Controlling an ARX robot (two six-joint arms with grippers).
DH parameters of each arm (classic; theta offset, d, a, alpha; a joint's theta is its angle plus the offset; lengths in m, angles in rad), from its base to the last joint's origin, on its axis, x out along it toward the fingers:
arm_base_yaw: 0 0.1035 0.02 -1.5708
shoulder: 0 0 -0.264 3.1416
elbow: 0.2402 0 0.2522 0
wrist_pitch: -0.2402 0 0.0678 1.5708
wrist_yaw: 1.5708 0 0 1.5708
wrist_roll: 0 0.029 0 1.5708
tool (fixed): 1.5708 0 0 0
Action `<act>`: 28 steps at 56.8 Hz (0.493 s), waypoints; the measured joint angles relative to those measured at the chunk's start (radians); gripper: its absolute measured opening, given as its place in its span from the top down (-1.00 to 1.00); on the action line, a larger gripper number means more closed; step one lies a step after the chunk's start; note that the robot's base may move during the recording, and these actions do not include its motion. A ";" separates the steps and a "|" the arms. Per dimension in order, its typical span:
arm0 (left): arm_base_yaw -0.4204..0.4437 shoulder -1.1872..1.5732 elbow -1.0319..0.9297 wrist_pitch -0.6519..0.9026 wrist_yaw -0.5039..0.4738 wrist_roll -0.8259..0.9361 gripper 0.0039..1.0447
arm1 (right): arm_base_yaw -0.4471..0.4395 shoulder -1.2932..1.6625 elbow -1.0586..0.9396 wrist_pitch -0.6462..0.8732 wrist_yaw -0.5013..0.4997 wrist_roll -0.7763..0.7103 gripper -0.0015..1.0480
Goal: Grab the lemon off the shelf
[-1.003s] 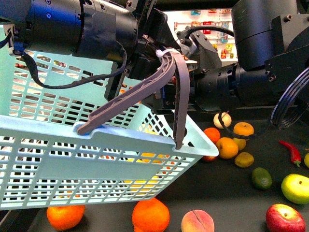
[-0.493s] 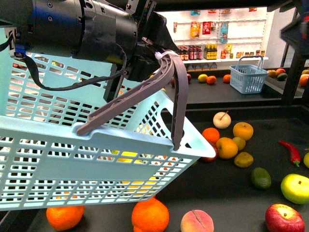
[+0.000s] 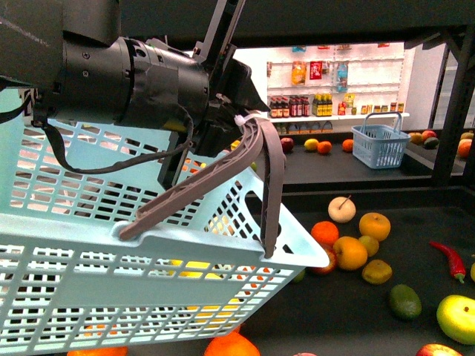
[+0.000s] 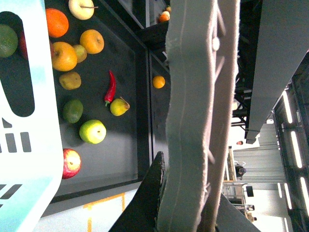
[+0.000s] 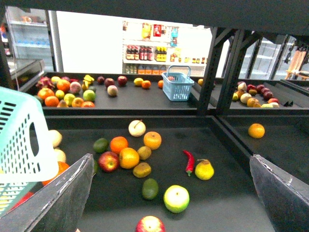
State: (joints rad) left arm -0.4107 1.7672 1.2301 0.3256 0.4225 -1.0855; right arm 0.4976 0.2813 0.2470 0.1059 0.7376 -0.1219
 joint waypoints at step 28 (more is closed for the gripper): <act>-0.003 0.001 0.000 0.000 0.004 -0.003 0.83 | -0.276 -0.212 -0.206 -0.087 -0.525 0.108 0.50</act>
State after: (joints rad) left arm -0.4133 1.7679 1.2301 0.3256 0.4263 -1.0889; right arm 0.2218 0.0692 0.0406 0.0193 0.2123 -0.0143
